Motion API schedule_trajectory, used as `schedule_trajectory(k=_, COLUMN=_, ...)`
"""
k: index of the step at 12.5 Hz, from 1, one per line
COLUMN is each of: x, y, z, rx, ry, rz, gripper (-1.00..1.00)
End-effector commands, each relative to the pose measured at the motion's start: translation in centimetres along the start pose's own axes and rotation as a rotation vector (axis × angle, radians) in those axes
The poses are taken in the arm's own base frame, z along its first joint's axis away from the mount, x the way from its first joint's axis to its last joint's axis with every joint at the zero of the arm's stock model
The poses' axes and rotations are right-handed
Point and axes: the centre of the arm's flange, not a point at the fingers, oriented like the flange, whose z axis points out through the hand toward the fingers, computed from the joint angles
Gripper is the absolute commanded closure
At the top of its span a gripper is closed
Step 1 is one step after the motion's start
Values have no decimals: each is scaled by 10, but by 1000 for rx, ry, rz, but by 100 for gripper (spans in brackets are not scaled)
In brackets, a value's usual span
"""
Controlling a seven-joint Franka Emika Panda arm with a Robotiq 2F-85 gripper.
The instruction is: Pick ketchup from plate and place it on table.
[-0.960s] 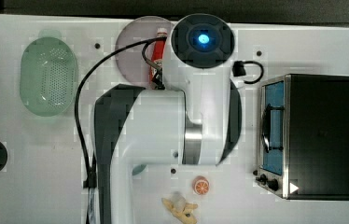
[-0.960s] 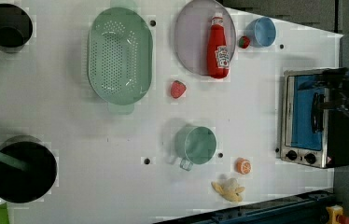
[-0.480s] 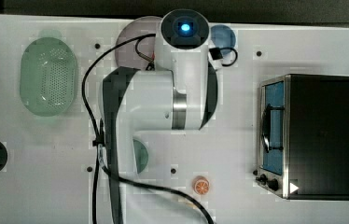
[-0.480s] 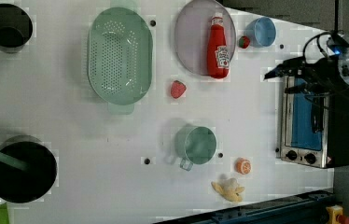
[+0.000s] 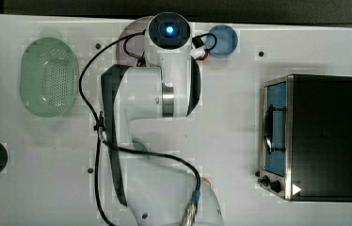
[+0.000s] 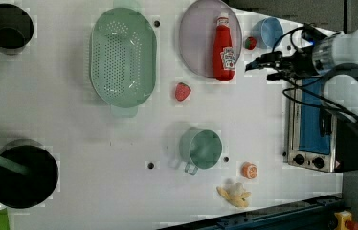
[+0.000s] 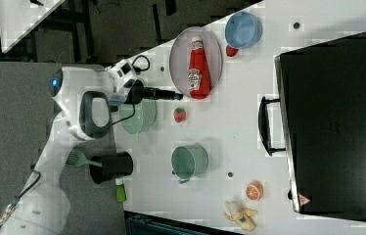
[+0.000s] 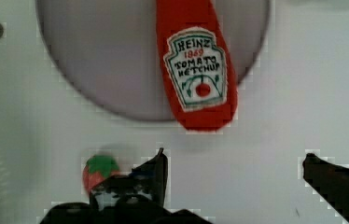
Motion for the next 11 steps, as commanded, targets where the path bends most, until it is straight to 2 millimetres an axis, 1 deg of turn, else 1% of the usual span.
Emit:
schedule_trajectory(k=1, x=13, y=0, z=18, rx=-27, ry=61, rz=-126, gripper=-100)
schedule_trajectory(k=5, x=26, y=-6, z=60, rx=-21, ry=140, rz=-177, gripper=-100)
schedule_trajectory(k=8, x=29, y=-7, z=97, rx=-14, ry=146, rz=-198, gripper=-100)
schedule_trajectory(k=11, x=30, y=-8, z=129, rx=-1, ry=161, rz=-202, gripper=-100)
